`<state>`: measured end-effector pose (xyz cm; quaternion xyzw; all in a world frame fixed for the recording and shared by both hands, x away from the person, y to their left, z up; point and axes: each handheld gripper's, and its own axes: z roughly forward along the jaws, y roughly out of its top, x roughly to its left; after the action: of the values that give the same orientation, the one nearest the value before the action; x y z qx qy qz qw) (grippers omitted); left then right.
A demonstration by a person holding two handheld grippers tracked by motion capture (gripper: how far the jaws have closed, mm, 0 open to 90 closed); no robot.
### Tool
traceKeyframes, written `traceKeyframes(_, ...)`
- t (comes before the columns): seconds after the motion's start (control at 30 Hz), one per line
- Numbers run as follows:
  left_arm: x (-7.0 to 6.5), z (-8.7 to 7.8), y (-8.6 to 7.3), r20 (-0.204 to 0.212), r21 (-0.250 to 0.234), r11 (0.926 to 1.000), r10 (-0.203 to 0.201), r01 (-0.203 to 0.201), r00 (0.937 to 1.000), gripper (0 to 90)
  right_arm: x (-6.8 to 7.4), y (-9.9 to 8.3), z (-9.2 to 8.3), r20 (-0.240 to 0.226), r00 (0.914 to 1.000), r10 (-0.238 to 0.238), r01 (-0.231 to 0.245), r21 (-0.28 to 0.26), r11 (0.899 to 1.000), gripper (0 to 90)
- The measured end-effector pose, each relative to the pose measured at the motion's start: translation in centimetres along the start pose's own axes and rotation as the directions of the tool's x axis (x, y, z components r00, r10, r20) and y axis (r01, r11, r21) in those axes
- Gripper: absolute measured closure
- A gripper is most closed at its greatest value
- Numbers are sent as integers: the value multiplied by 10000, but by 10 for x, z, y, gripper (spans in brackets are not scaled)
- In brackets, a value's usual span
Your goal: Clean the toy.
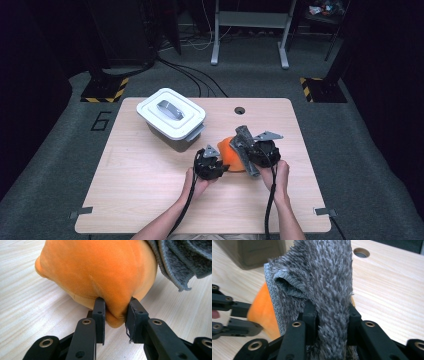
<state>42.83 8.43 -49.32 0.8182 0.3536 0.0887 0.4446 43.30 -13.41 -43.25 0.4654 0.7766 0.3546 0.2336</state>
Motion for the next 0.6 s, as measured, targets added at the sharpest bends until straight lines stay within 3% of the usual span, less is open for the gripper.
traceKeyframes(0.2,1,0,-1,21,6,10000,-4,4,10000,711,-15,-7,2,19,9986,528,-528,138,9985,687)
traceKeyframes(0.23,1,0,-1,1,-44,10000,-63,63,10000,711,-23,-11,4,68,9973,727,-729,215,9971,687)
traceKeyframes(0.5,2,1,-1,2,-61,10000,-48,48,10000,710,-44,-23,20,180,9868,1612,-1621,796,9836,684)
traceKeyframes(0.6,2,1,-2,-48,-54,10000,-8,8,10000,710,-50,-27,26,255,9858,1661,-1679,1069,9800,684)
